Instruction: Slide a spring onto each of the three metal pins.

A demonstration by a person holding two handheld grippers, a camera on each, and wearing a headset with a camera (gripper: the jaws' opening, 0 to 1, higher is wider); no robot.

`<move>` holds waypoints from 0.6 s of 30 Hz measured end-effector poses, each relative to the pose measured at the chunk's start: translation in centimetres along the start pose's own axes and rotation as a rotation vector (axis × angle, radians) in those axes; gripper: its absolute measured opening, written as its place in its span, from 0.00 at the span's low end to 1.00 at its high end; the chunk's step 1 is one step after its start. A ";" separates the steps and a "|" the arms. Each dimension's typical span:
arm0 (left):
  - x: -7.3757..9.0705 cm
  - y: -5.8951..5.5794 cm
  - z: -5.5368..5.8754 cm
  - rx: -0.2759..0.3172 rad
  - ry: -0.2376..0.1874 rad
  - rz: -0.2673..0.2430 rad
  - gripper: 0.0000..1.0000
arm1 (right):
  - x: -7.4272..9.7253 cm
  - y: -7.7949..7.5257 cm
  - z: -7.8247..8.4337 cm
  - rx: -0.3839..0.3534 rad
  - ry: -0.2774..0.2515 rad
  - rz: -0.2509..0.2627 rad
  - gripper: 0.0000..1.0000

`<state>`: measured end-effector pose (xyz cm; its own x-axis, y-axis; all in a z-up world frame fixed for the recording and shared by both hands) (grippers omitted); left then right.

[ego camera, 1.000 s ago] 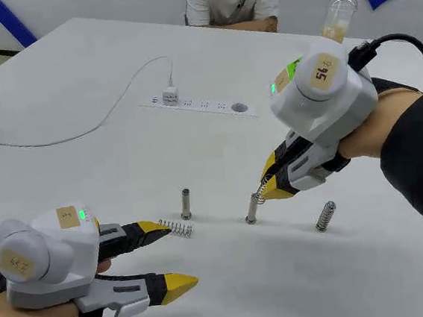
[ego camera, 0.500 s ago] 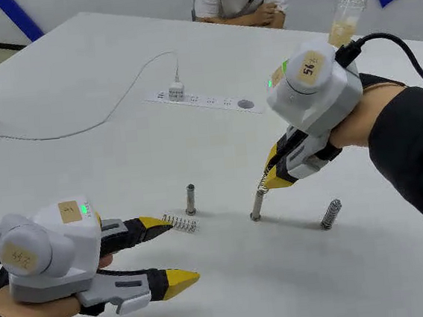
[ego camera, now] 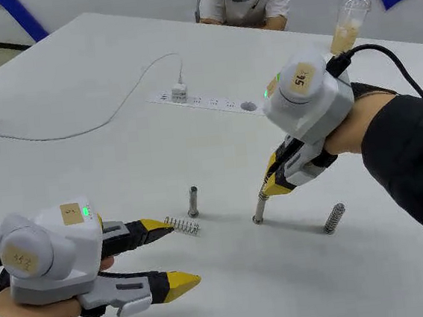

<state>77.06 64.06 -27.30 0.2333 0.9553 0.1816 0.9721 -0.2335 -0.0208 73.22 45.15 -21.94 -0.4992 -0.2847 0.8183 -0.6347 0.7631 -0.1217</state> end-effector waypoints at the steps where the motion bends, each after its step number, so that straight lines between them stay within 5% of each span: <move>1: 0.0 0.0 0.0 0.000 0.000 0.000 0.50 | -0.1 0.0 0.0 -0.002 0.002 -0.002 0.12; 18: 0.1 0.1 0.1 0.005 0.004 -0.004 0.50 | -2.5 0.0 1.0 -0.022 0.055 -0.034 0.12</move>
<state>77.15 64.19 -27.39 0.2295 0.9555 0.1853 0.9731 -0.2289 -0.0250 73.90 45.27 -24.59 -0.4443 -0.2784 0.8515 -0.6369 0.7666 -0.0817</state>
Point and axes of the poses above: the centre of the closed fingertips' face, and the gripper's own axes: x roughly backward along the fingers, y roughly to its left, z roughly out of its underside, the point moved 6 cm from there along x, roughly backward along the fingers, and after that the axes turned 11 degrees about -y, right-handed, at the moved point
